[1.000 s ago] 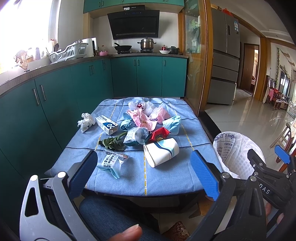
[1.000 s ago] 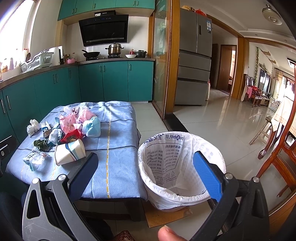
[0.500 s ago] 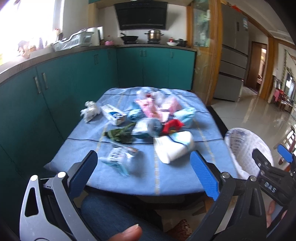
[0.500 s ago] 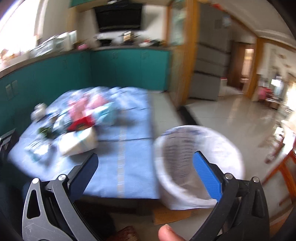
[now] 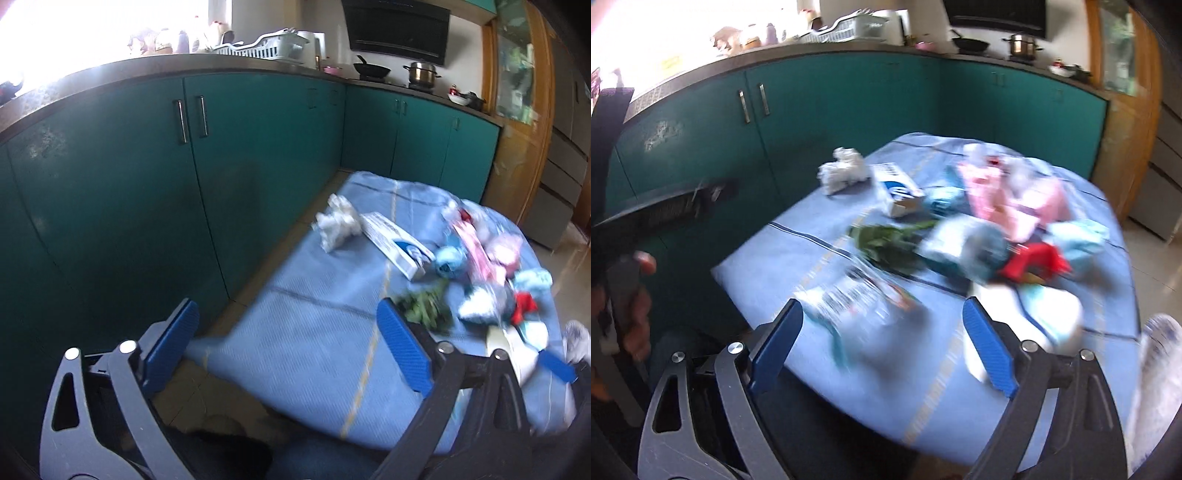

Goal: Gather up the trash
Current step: 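Grasp the white tissue with the left tool while the right tool grasps the coconut snack bag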

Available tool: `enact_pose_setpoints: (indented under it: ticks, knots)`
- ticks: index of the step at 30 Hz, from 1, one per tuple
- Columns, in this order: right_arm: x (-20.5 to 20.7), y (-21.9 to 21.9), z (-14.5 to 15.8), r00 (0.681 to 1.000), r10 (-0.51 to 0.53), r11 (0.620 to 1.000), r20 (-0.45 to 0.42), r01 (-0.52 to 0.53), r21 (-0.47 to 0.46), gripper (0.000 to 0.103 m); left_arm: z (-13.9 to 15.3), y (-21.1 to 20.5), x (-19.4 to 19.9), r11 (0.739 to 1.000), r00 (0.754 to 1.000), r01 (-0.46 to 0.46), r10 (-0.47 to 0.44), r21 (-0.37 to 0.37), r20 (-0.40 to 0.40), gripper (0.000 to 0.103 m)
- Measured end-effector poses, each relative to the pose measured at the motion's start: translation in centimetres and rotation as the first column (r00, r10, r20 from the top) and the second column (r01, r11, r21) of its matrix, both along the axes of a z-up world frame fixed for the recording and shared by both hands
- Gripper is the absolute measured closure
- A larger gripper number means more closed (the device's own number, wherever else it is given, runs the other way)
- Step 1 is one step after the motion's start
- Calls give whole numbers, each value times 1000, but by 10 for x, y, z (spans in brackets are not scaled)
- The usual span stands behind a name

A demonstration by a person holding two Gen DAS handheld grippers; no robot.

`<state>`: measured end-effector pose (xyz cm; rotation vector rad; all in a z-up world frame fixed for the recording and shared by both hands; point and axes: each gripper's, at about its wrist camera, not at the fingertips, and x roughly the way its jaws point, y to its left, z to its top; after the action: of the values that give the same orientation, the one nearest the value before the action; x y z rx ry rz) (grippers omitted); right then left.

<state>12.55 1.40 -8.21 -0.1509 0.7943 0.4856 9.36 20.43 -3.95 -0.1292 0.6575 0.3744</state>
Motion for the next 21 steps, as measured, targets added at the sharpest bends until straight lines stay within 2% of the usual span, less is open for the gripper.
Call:
enact_pose_setpoints:
  ticks: [3,6,9,12,13,14,15,16,17,18,21]
  knots:
    - [17,18,-9,999,0,1000,-36,0,-3,16,11,23,42,993,998,60,-61,-101,-2,12]
    - [23,22,-15,999,-6,1000,-54,5,-14,16,17,34,103,987,992,122,-124,-108,-14,8]
    - [27,24,-21,998,-13,1000,-65,12,-25,15,0,30,175,974,970,207,-216,-94,-108,6]
    - [28,16,-25,996,-22,1000,-85,20,-19,15,-28,22,217,960,941,259,-275,-105,-197,8]
    - [28,14,-26,996,-22,1000,-90,21,-18,15,-38,21,226,953,932,271,-295,-136,-210,12]
    - [28,13,-27,995,-24,1000,-92,23,-19,15,-44,21,228,949,928,276,-304,-152,-216,25]
    - [29,11,-28,995,-28,999,-93,26,-22,15,-52,20,229,944,919,280,-316,-172,-235,42]
    - [30,11,-29,995,-30,999,-93,28,-23,15,-57,19,228,941,914,283,-323,-186,-245,51]
    - [31,10,-30,995,-32,999,-94,30,-22,15,-62,20,228,937,910,289,-333,-198,-248,67]
    - [32,10,-30,995,-33,999,-96,32,-20,15,-65,20,224,938,911,289,-331,-192,-244,74]
    - [33,12,-32,993,-28,1000,-113,28,-2,15,-65,21,207,934,918,301,-338,-190,-207,81]
